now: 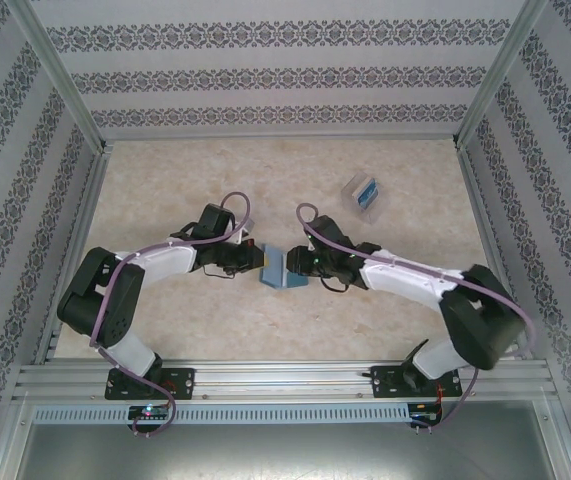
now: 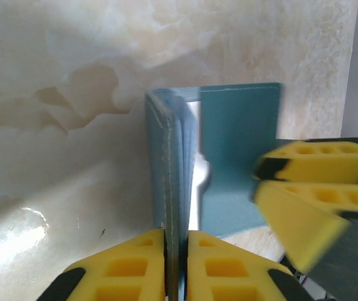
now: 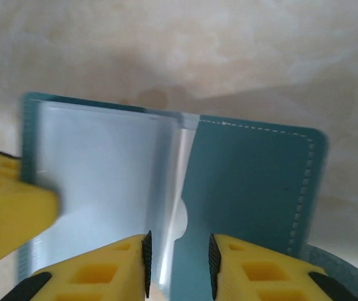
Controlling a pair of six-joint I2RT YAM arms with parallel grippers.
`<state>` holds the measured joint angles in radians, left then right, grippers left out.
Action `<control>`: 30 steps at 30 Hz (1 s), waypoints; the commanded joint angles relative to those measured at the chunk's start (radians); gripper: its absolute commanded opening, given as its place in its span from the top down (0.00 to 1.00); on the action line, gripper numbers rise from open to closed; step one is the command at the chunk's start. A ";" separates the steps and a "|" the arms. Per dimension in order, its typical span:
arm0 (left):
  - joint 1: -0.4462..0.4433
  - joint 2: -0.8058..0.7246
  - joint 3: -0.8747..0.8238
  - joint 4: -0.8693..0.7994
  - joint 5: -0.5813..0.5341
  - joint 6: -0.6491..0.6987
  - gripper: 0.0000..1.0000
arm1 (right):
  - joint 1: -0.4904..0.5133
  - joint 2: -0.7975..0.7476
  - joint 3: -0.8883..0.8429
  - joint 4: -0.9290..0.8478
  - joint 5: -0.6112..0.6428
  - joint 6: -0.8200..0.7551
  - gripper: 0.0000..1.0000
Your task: Put the credit cards into the card holder
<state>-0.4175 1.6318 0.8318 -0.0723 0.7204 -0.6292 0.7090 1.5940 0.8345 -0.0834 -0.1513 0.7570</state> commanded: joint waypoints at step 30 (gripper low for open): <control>-0.020 -0.040 -0.035 0.066 0.035 0.009 0.45 | -0.032 0.194 -0.056 0.212 -0.124 0.074 0.68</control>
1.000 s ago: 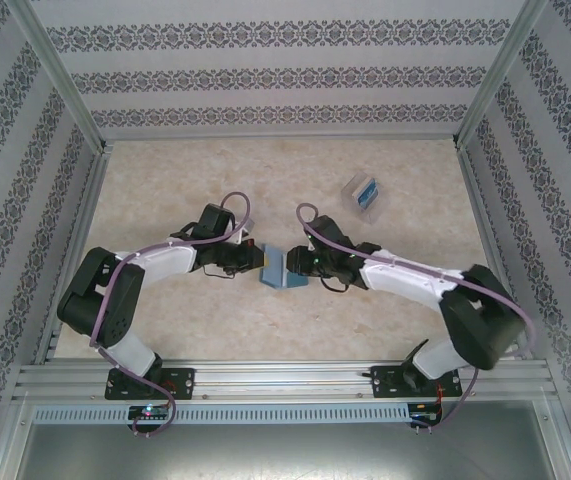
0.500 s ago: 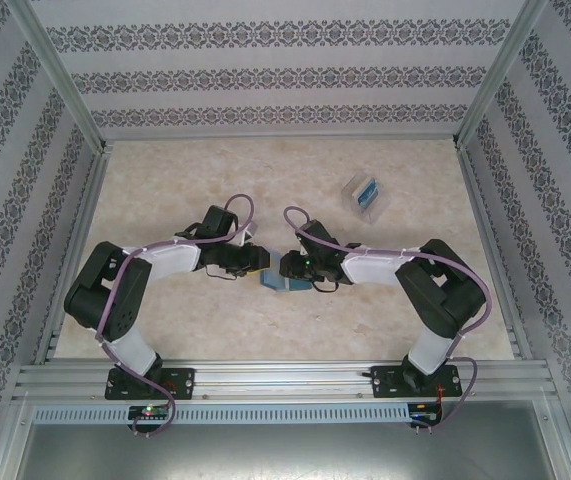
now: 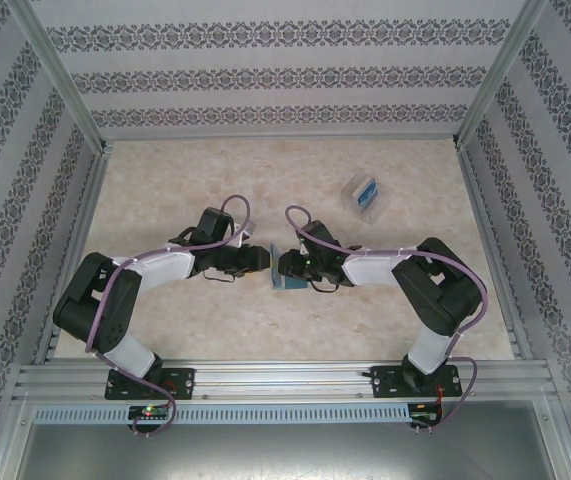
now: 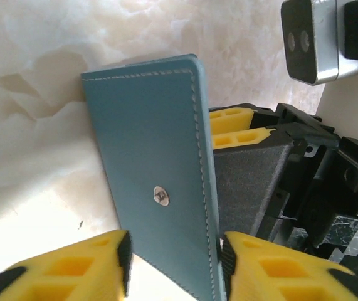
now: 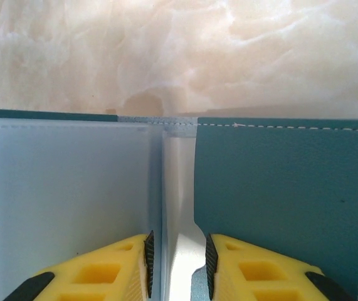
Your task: Put the credit cards into the card holder
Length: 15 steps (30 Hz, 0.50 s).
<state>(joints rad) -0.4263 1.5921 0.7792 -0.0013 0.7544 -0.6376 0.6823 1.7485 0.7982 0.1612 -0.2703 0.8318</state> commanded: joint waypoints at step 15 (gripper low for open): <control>-0.012 0.078 0.048 -0.012 0.001 0.039 0.66 | 0.000 0.057 -0.007 -0.034 -0.011 -0.004 0.69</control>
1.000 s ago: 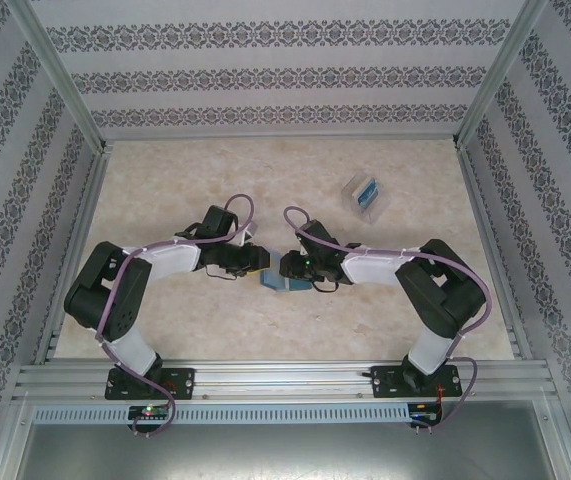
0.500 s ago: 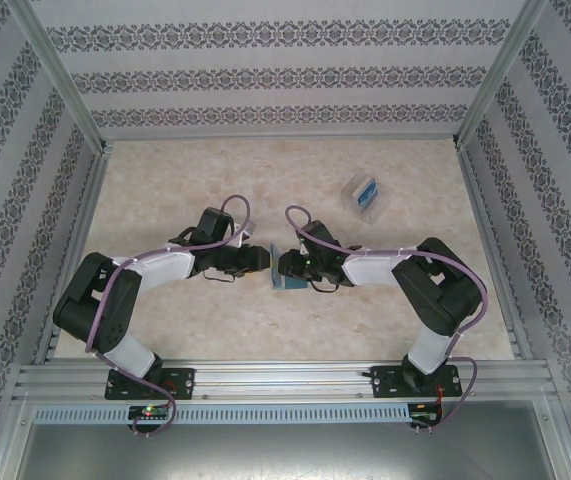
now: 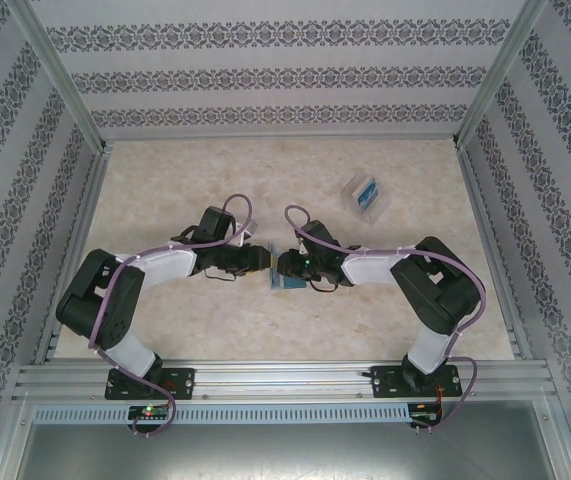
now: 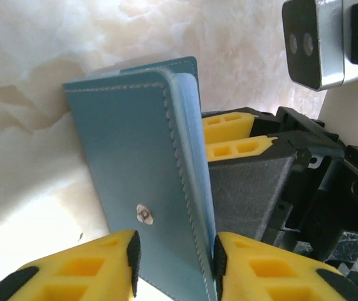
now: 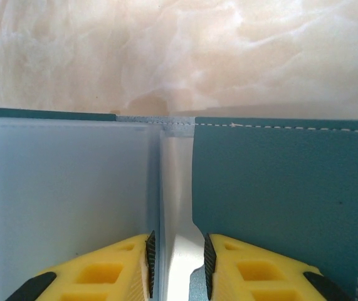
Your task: Put the credit cards into the card holder
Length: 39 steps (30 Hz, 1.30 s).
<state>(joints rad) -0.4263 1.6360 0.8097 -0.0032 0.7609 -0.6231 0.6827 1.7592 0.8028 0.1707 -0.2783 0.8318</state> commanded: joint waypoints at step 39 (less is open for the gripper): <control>0.027 0.099 -0.065 0.325 0.143 -0.072 0.60 | -0.087 0.054 -0.105 0.138 -0.133 -0.002 0.73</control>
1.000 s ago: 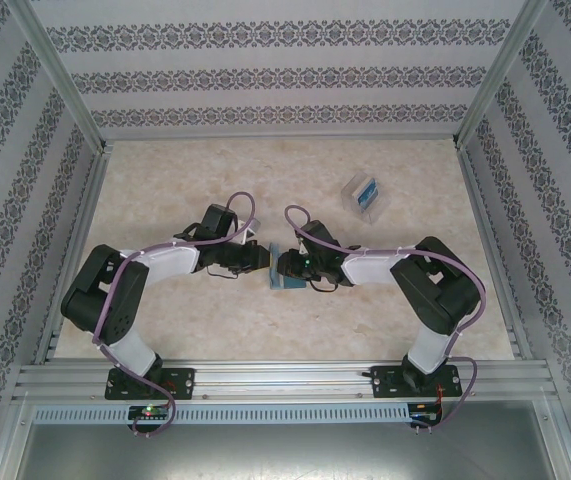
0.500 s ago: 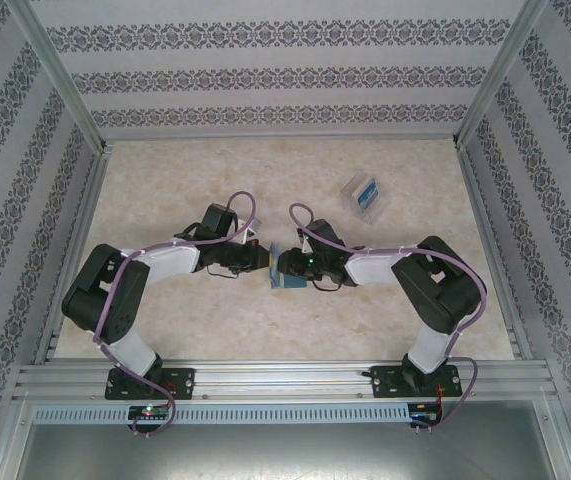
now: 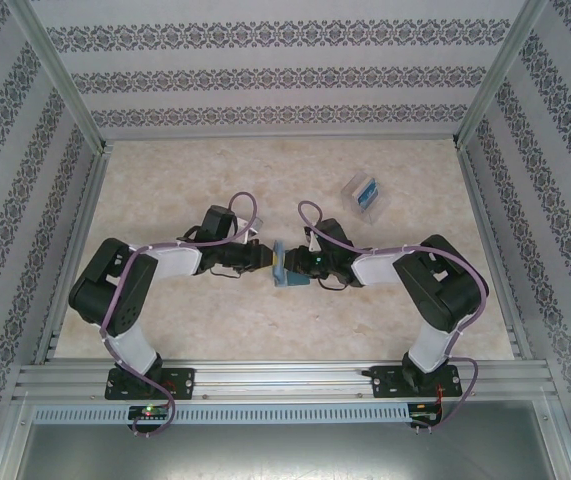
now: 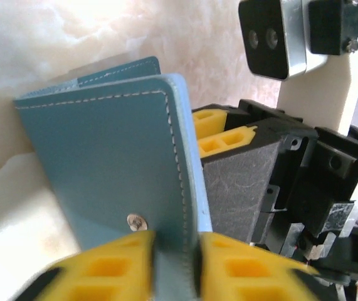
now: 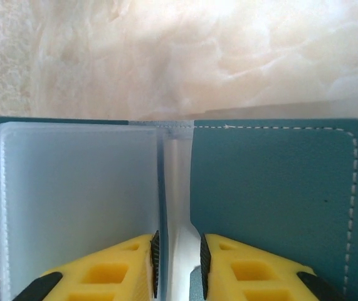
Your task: Put the credit cards into the card holder
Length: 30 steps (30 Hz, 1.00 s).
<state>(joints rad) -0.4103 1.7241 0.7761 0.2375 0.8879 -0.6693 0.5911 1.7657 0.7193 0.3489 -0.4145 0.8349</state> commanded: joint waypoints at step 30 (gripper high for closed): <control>0.027 0.020 -0.008 0.048 0.015 -0.008 0.40 | 0.048 0.061 0.034 -0.129 0.057 -0.028 0.75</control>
<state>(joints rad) -0.3904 1.7245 0.7410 0.3019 0.9112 -0.7067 0.6201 1.7855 0.7586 0.3138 -0.3843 0.8303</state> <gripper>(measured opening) 0.595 0.255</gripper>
